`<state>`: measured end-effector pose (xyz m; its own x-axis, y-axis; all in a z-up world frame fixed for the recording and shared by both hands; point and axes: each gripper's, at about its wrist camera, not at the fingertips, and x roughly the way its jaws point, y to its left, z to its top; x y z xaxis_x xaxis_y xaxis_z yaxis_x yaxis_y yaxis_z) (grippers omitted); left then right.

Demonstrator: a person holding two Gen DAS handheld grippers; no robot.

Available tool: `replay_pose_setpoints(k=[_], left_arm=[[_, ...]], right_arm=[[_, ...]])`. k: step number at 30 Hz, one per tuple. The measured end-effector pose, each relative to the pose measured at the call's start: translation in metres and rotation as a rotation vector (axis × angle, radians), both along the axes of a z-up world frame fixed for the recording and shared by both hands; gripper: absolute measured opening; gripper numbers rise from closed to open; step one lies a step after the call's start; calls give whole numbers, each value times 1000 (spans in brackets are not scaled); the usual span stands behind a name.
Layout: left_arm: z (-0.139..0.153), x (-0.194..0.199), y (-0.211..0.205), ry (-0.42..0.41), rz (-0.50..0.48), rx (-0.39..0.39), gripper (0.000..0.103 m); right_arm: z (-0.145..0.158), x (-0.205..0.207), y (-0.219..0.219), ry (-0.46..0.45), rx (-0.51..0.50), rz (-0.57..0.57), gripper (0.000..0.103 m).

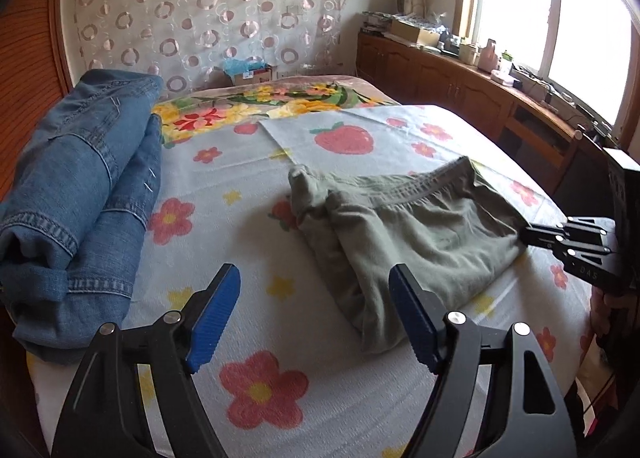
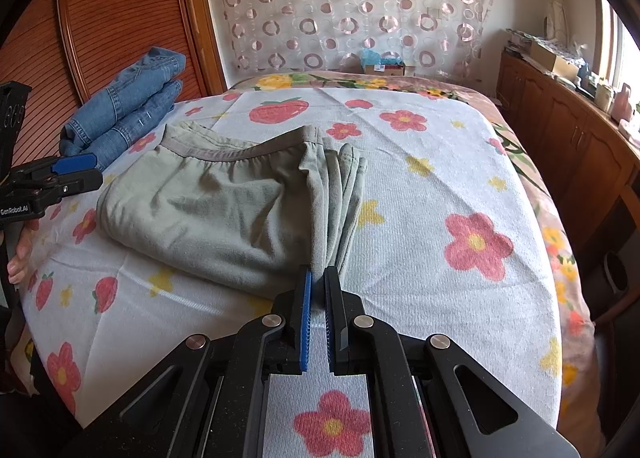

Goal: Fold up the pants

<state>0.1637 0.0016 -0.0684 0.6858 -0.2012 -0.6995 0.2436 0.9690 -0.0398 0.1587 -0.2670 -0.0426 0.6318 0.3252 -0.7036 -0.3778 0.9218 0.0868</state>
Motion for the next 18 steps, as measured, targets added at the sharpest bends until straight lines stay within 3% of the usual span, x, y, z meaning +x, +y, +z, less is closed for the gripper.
replay_pose_setpoints(k=[10,12,14,18], left_arm=[[7,13,-10,-9,-30,-14,78],[7,19,-13,2,-45,-20,77],[8,26,-17,5,-61,-24,65],[5,42,-25,17,-114,-30,51]], right_arm=[[13,-3,-7,-30,22,13,10],[22,0,-9,-53,27,15,16],[31,6,-7,-72,25,26,24],[40,29,3,-78,28,76,24]])
